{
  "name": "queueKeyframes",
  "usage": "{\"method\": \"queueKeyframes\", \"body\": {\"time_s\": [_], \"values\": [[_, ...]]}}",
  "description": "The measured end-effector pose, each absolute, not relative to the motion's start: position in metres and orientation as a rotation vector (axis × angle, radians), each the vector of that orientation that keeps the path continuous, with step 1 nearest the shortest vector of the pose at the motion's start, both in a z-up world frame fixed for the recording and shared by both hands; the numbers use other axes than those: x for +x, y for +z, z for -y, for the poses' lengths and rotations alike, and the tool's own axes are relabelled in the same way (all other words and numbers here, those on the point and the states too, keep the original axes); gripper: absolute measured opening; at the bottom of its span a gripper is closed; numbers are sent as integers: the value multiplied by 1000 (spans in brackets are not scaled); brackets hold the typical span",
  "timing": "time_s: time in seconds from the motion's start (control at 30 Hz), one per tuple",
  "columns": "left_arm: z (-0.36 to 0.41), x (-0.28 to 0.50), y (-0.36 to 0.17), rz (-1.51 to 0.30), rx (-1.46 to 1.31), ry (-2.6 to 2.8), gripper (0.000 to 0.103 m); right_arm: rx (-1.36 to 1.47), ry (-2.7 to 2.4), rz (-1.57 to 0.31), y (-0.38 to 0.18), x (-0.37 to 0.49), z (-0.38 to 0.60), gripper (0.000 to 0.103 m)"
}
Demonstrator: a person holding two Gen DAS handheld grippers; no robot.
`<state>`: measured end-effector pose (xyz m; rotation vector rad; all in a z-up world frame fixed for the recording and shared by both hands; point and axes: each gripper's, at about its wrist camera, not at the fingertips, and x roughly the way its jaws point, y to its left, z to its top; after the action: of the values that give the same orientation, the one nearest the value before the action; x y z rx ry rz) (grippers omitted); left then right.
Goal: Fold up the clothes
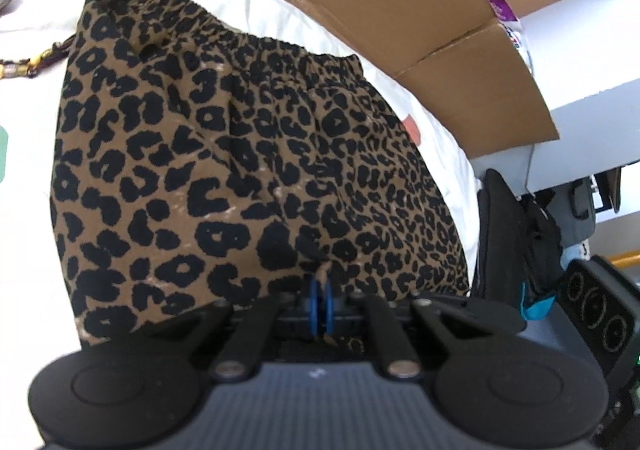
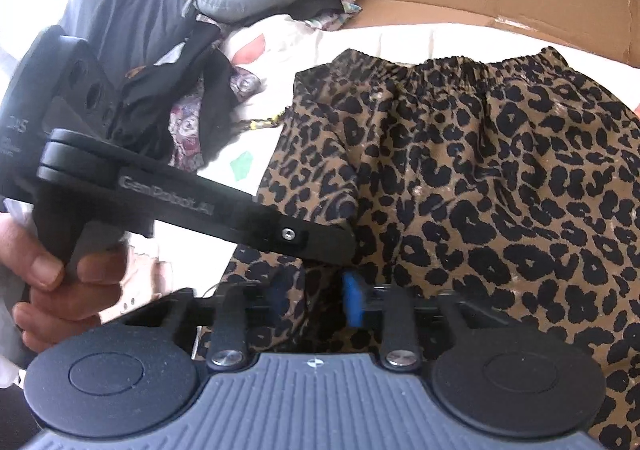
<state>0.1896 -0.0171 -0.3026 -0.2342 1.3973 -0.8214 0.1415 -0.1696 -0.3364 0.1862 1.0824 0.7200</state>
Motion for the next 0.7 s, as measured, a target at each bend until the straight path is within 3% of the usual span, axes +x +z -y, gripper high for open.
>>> {"method": "queueKeyframes", "body": {"time_s": [0.17, 0.23, 0.33, 0.43, 0.57, 0.7], "values": [[16, 190, -304, -1405, -257, -828, 6, 192, 707, -1100, -341, 144, 166, 24], [16, 191, -304, -1409, -266, -831, 6, 191, 701, -1101, -342, 144, 162, 31], [15, 191, -305, -1413, -281, -837, 6, 179, 702, -1091, -343, 145, 158, 34], [15, 191, -306, -1418, -295, -842, 6, 192, 699, -1087, -348, 147, 158, 33], [11, 197, -306, -1420, -274, -815, 19, 232, 668, -1120, -363, 153, 166, 25], [-3, 208, -304, -1389, -249, -744, 20, 248, 632, -1142, -374, 158, 172, 25]]}}
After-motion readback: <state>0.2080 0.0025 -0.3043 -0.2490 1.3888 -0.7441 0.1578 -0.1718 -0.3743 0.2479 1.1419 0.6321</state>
